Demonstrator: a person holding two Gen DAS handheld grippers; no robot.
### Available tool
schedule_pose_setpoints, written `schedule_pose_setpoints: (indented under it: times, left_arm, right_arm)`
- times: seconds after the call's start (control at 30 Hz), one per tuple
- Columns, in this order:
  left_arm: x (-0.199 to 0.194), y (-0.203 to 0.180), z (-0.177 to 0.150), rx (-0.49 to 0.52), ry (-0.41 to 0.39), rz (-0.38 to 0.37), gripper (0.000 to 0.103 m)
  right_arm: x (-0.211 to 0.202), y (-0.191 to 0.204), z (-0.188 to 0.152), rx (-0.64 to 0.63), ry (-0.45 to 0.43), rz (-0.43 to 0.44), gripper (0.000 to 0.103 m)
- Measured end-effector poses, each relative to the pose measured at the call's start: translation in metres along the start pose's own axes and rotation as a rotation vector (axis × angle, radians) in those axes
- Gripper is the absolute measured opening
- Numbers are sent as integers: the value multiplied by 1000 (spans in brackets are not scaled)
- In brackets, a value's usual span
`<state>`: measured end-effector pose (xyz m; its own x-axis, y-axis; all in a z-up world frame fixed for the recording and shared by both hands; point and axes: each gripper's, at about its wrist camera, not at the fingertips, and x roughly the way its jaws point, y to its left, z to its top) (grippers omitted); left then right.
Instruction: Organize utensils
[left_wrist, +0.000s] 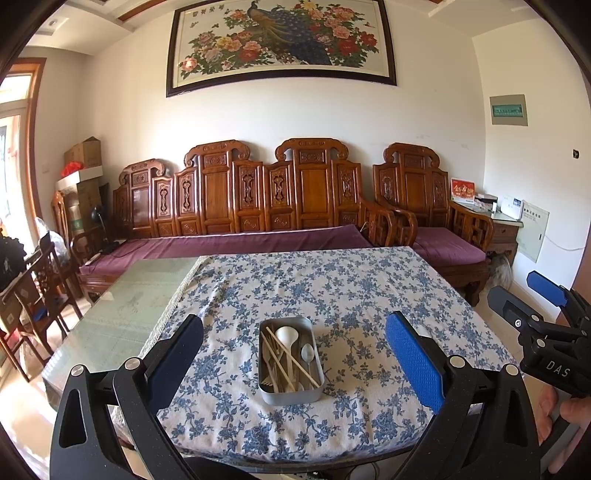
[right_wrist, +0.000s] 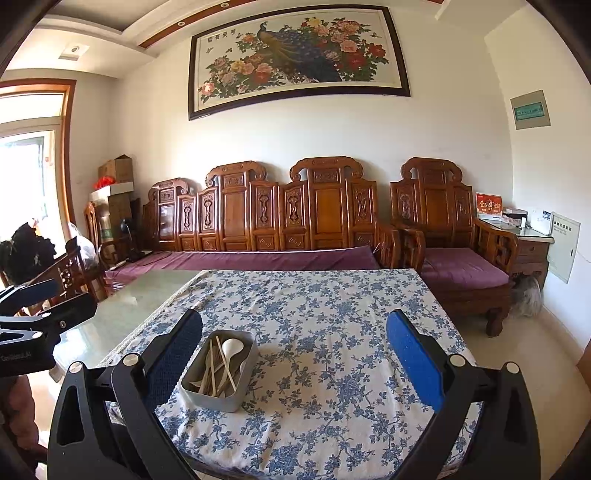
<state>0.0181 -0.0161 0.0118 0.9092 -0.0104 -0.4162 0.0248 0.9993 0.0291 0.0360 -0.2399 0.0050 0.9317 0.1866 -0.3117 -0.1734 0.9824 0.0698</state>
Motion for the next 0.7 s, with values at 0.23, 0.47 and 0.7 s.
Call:
schedule_pose_setpoints:
  times: [0.23,0.47,0.7]
  left_arm:
    - [-1,0,1,0,-3,1,95]
    - [-2,0,2,-1,-4,0,95]
    - [-2,2,3,-1,-6,-2,95]
  right_arm:
    - [-1,2,0,3,-3,2,100]
    - [-1,4,-1,2,-3,2,100]
    - [-1,4,-1,3,-1,3,100]
